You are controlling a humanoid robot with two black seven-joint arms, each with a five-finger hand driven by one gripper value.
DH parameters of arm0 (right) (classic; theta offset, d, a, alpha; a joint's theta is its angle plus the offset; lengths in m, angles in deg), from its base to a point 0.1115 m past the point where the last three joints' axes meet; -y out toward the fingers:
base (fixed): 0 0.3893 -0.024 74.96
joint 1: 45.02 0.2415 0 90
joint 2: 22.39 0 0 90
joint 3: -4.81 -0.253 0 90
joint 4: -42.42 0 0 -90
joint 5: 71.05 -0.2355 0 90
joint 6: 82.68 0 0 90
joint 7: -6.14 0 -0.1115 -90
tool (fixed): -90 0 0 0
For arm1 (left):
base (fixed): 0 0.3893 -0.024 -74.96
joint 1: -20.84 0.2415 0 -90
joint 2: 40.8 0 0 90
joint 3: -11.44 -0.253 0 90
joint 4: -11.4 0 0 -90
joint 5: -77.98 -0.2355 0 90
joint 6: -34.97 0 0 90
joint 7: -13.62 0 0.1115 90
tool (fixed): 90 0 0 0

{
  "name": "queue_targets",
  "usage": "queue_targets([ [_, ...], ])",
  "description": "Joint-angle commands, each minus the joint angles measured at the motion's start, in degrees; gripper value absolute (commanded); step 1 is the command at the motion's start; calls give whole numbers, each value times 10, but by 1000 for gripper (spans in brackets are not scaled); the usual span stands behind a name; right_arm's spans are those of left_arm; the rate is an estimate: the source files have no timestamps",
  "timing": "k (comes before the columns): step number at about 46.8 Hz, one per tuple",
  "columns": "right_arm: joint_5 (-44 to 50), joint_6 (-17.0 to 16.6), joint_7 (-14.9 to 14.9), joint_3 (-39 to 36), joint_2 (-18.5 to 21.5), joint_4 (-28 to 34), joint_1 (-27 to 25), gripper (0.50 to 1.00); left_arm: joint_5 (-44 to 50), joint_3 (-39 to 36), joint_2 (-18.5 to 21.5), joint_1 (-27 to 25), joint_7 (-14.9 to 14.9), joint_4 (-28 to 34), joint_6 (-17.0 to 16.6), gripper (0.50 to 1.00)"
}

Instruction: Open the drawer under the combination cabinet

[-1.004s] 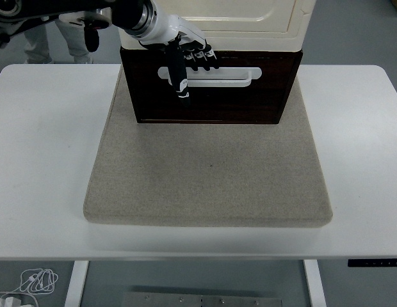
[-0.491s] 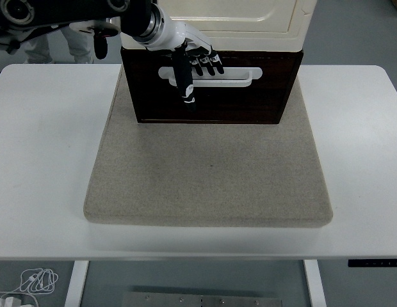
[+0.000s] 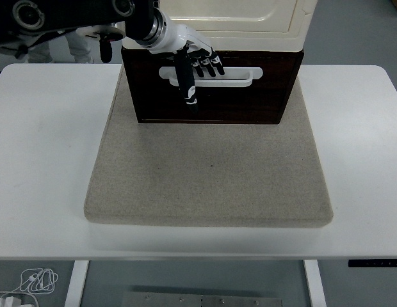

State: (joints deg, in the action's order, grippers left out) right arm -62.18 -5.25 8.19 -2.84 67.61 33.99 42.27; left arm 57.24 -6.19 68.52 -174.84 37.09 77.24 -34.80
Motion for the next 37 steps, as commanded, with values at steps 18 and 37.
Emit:
queue_targets([
  [18,0,0,1,0,0,0,0,926,-2,7,-14,11,0,-13,1,1000],
  [37,0,0,1,0,0,0,0,926,-1,8,-13,12,0,-10,9,1000],
])
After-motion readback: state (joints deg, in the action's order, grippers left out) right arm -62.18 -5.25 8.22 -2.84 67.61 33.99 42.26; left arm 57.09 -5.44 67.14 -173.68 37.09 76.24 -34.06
